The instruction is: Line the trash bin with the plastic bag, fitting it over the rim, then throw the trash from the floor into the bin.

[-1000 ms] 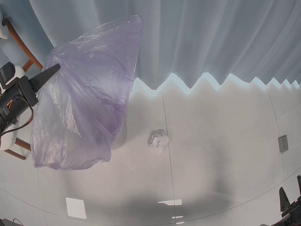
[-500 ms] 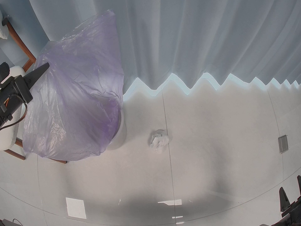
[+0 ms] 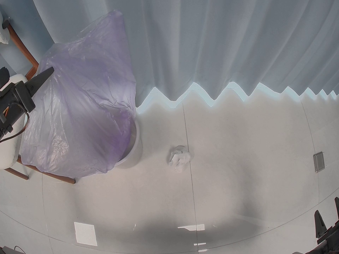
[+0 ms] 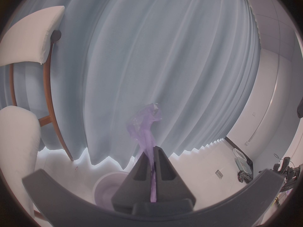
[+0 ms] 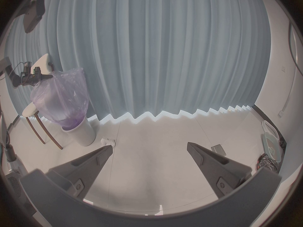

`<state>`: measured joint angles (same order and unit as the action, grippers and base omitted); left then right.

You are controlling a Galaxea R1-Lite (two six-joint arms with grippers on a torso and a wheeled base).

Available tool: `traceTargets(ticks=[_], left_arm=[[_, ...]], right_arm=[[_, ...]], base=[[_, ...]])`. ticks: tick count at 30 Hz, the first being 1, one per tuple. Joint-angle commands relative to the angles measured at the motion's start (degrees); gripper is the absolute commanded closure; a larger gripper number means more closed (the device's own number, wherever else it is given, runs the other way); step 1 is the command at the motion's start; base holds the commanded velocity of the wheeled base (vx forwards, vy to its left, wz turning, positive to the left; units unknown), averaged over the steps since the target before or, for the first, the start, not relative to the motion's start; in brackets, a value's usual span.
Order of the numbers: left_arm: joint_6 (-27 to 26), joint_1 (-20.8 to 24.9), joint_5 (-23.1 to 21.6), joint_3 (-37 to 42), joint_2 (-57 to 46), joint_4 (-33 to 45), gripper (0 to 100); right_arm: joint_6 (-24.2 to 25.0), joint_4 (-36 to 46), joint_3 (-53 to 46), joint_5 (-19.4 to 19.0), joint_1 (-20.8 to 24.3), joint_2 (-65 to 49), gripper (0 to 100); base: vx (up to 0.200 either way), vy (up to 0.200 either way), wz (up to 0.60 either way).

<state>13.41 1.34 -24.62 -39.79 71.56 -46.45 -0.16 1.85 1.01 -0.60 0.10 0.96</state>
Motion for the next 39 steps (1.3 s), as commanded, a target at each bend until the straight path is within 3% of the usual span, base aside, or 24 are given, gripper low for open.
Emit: traceTargets(ticks=[1,10,39], left_arm=[[0.04,-1.52,-0.16,-0.46,0.07,-0.05,100],[0.04,-2.66,-2.01,0.42,0.69,0.13,100],[-0.14,2.44,-3.76,4.46,4.55,-0.22,100]], right_arm=[[-0.02,-0.01,-0.31,-0.02,-0.01,-0.96,0],[-0.02,-0.10,-0.31,-0.02,0.08,-0.96,0],[-0.02,-0.01,-0.31,-0.02,0.08,-0.96,0]], base=[[0.000,0.000,0.00],[0.000,0.000,0.00],[0.000,0.000,0.00]])
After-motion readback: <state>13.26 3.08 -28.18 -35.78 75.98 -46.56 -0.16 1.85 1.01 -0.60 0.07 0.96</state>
